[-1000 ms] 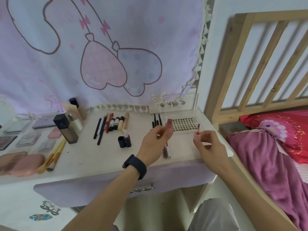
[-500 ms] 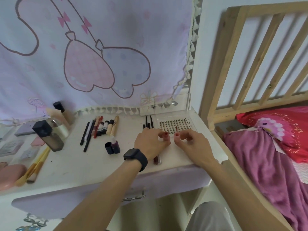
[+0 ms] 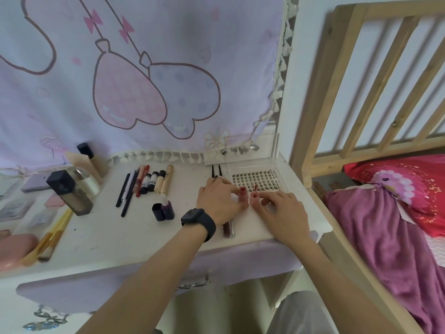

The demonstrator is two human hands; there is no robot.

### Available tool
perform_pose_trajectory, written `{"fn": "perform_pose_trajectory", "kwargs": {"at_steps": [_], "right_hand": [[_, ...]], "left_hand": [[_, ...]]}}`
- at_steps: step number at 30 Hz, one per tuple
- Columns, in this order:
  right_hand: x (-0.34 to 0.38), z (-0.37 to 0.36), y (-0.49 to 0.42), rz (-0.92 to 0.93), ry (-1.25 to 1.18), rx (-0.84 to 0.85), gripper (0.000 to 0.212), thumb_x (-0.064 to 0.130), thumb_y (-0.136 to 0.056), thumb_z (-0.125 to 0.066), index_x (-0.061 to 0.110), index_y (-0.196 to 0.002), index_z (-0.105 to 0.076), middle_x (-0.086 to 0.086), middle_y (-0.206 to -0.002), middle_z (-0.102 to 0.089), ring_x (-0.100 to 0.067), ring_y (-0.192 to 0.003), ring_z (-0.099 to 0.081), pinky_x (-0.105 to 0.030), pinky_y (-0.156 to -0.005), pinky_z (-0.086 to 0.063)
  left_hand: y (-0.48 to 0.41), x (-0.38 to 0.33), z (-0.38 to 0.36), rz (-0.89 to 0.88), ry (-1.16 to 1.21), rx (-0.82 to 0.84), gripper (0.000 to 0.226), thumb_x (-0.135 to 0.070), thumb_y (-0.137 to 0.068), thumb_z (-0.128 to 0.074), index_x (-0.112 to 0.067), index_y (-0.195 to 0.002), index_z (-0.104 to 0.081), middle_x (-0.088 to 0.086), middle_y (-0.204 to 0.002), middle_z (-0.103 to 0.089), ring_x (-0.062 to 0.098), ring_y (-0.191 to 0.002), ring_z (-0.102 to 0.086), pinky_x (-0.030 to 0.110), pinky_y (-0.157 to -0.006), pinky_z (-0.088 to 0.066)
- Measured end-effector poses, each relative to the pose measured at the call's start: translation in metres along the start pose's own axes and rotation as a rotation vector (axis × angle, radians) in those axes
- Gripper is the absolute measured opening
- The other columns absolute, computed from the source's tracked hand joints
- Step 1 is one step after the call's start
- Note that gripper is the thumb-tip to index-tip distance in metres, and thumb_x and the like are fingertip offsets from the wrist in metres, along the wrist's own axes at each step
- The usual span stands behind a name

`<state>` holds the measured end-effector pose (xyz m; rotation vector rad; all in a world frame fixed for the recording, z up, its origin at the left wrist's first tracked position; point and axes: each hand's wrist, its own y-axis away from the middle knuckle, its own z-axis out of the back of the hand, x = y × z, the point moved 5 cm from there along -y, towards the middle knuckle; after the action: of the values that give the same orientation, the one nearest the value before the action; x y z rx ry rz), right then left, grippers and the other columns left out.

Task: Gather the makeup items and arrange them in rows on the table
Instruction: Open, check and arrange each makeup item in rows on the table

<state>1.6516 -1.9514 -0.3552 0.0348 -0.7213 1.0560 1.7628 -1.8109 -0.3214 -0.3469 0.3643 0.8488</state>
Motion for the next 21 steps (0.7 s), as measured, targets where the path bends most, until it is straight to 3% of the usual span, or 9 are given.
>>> {"fn": "perform_pose_trajectory", "kwargs": {"at_steps": [10,13,17,21], "right_hand": [[0.003,-0.001,0.004,0.020,0.067,-0.019,0.032,0.059,-0.096,-0.055,0.040,-0.116,-0.071,0.018,-0.107,-0.068,-0.015,-0.103,-0.055,-0.036,-0.088,-0.047],[0.004,0.002,0.005,0.022,0.059,-0.015,0.033,0.058,-0.096,-0.056,0.039,-0.119,-0.070,0.018,-0.105,-0.068,-0.015,-0.103,-0.055,-0.035,-0.087,-0.047],[0.006,0.004,0.007,0.014,0.009,0.009,0.039,0.054,-0.092,-0.063,0.033,-0.124,-0.069,0.015,-0.107,-0.067,-0.014,-0.104,-0.055,-0.035,-0.091,-0.047],[0.007,0.017,0.022,-0.046,-0.163,-0.120,0.034,0.026,-0.084,-0.078,0.026,-0.116,-0.066,0.010,-0.107,-0.061,-0.005,-0.098,-0.054,-0.023,-0.094,-0.046]], "left_hand": [[0.003,0.001,0.004,-0.002,-0.063,0.031,0.031,-0.057,-0.089,-0.052,-0.035,-0.102,-0.071,-0.010,-0.126,-0.051,0.013,-0.123,-0.036,0.030,-0.091,-0.027],[0.004,-0.001,0.005,-0.005,-0.055,0.043,0.033,-0.055,-0.086,-0.056,-0.035,-0.110,-0.068,-0.009,-0.130,-0.050,0.015,-0.126,-0.035,0.033,-0.097,-0.031],[0.010,-0.008,0.013,-0.031,-0.016,0.075,0.053,-0.055,-0.081,-0.064,-0.035,-0.129,-0.056,-0.008,-0.135,-0.047,0.016,-0.131,-0.033,0.036,-0.102,-0.034],[0.030,-0.013,0.051,-0.117,0.147,-0.092,0.048,-0.044,-0.085,-0.067,-0.035,-0.131,-0.054,-0.012,-0.127,-0.052,0.012,-0.125,-0.036,0.026,-0.101,-0.035]]}}
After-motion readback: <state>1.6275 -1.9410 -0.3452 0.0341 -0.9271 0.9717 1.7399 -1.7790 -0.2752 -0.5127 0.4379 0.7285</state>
